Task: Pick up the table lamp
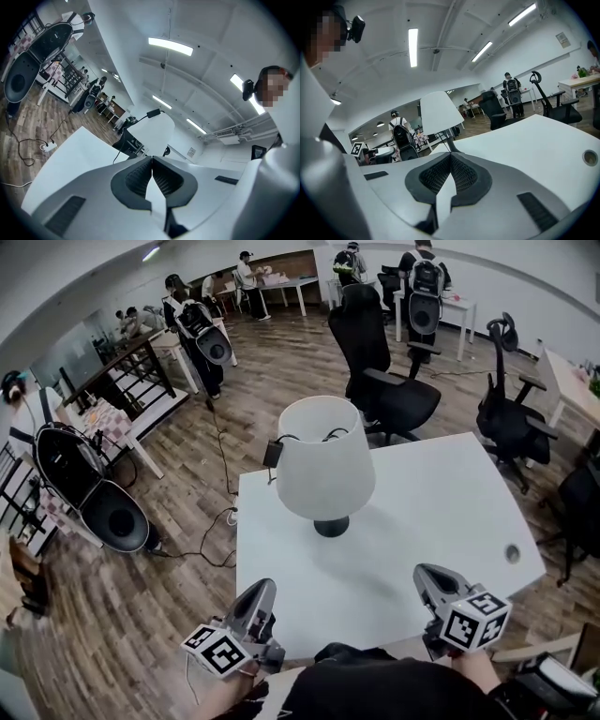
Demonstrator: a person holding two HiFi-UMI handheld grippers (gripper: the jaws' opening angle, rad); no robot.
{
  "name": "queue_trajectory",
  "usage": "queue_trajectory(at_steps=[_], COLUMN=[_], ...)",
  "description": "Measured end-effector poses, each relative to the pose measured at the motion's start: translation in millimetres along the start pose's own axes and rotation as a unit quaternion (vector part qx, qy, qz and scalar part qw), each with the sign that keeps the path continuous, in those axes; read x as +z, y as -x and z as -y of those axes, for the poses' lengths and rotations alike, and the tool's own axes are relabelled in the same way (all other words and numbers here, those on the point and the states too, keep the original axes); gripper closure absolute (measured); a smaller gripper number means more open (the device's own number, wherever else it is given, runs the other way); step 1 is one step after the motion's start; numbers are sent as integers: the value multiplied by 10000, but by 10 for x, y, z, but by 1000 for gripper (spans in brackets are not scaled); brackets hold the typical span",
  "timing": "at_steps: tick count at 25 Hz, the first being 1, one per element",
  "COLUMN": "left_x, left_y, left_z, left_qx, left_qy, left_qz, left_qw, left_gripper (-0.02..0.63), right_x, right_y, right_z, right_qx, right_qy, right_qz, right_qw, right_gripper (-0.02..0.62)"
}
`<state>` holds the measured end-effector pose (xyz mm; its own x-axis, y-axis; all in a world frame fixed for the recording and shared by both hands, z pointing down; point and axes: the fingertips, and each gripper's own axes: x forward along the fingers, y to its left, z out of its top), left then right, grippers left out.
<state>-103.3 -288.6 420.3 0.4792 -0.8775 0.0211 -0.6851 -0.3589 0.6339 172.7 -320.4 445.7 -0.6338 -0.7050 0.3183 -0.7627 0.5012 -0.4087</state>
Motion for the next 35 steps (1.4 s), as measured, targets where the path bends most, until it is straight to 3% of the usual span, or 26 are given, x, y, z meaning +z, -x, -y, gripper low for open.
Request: queue_trajectory(at_steps=[5, 8, 11, 13, 15, 17, 24, 28, 35], left_x=[-39, 29, 79, 77, 95, 147, 201, 276, 385], left_y=[-316, -619, -887, -1032, -1173, -1293, -1559, -1622, -1734], left_z=[-65, -86, -102, -135, -130, -119, 65, 135, 97], left_qx=[-204, -527, -912, -1218, -1612, -1902, -2566, -2782, -2802], left_qy=[269, 533, 829, 1288, 1991, 2424, 2666, 2820, 2869], left_qz=[7, 61, 139, 193, 316, 519, 842, 1002, 1159], left_qw=[9994, 9972, 9923, 9840, 9661, 9499, 9252, 9127, 9087], left_gripper=[588, 586, 498, 426, 335, 313, 328, 478, 508], right_x=[-104, -15, 51, 32, 13, 8, -50, -30, 151], right_y=[-200, -376, -504, -578, -664, -765, -1029, -1197, -1445], right_z=[225, 257, 280, 324, 380, 428, 600, 579, 425], right_qx=[-48, 113, 258, 276, 269, 283, 353, 457, 784], right_qy=[-196, -132, 39, 152, 182, 142, 65, 67, 343], right_qz=[-233, -291, -385, -487, -552, -579, -665, -662, -618], right_qw=[9995, 9994, 9989, 9983, 9980, 9978, 9971, 9967, 9944], right_gripper=[583, 583, 583, 583, 583, 583, 583, 583, 583])
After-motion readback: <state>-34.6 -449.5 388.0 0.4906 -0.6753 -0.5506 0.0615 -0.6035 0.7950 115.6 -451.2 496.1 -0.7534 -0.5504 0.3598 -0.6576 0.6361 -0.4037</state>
